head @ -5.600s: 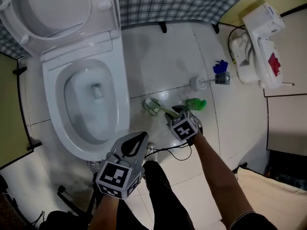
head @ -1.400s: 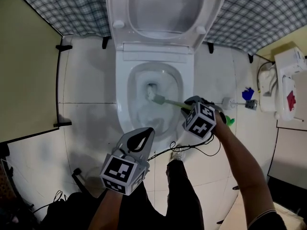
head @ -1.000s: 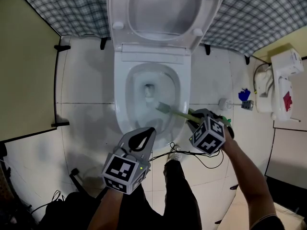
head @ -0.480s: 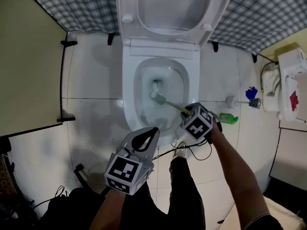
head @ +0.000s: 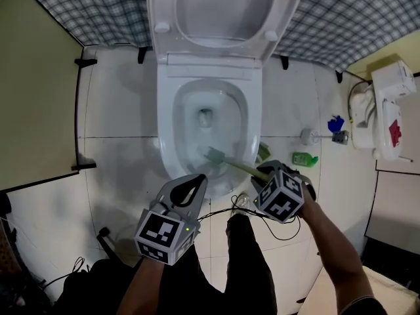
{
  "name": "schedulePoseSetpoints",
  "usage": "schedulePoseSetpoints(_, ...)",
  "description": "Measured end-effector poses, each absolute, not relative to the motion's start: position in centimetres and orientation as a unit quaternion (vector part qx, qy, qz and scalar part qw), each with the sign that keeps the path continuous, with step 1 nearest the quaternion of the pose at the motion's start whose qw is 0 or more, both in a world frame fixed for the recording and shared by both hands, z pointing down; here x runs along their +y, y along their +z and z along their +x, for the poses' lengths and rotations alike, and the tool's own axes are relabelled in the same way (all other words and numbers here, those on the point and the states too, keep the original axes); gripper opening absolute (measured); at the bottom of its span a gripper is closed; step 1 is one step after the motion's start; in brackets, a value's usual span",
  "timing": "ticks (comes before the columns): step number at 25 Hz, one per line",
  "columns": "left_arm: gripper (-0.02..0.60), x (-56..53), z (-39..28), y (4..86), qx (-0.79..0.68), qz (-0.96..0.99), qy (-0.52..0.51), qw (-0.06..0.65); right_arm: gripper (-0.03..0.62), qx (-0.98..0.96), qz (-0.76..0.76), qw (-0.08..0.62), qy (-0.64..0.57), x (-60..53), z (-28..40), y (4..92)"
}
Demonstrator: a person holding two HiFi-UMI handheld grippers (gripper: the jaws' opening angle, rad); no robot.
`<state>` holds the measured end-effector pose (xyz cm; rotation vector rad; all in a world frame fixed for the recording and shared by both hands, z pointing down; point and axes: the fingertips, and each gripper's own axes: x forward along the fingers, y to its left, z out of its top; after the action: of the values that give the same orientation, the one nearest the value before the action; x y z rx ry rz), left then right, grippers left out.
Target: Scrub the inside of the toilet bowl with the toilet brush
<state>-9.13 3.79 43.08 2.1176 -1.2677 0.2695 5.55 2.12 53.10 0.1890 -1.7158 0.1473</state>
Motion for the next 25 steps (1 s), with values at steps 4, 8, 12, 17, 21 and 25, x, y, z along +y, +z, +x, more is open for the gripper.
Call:
schedulePoseSetpoints(4,0.0,4.1,-9.2,43.3,-0.484,0.806,0.106,0.325,0.124,-0.749,0.095,0.652,0.078,1.8,5.3,54.7)
schedulePoseSetpoints(8,0.0,4.1,-9.4,43.2,-0.485,0.804,0.105,0.328,0.124,-0.748,0.134,0.64,0.111,0.1,3.2,57.6)
schedulePoseSetpoints(12,0.0,4.4,-9.6,43.7,-0.485,0.802,0.111,0.33,0.126,-0.747,0.171,0.624,0.154,-1.3,1.0,59.6)
schedulePoseSetpoints(17,0.0,4.6,-10.1,44.0,-0.488,0.801,0.112,0.329,0.124,-0.753,0.16,0.619,0.155,0.6,1.6,58.1)
schedulePoseSetpoints(21,0.0,4.7,-10.6,44.3,-0.492,0.797,0.113,0.33,0.124,-0.758,0.137,0.621,0.145,4.3,3.3,55.9)
schedulePoseSetpoints(25,0.0,4.8,-10.7,44.4,-0.49,0.798,0.116,0.331,0.124,-0.767,0.119,0.606,0.171,7.8,3.8,53.8)
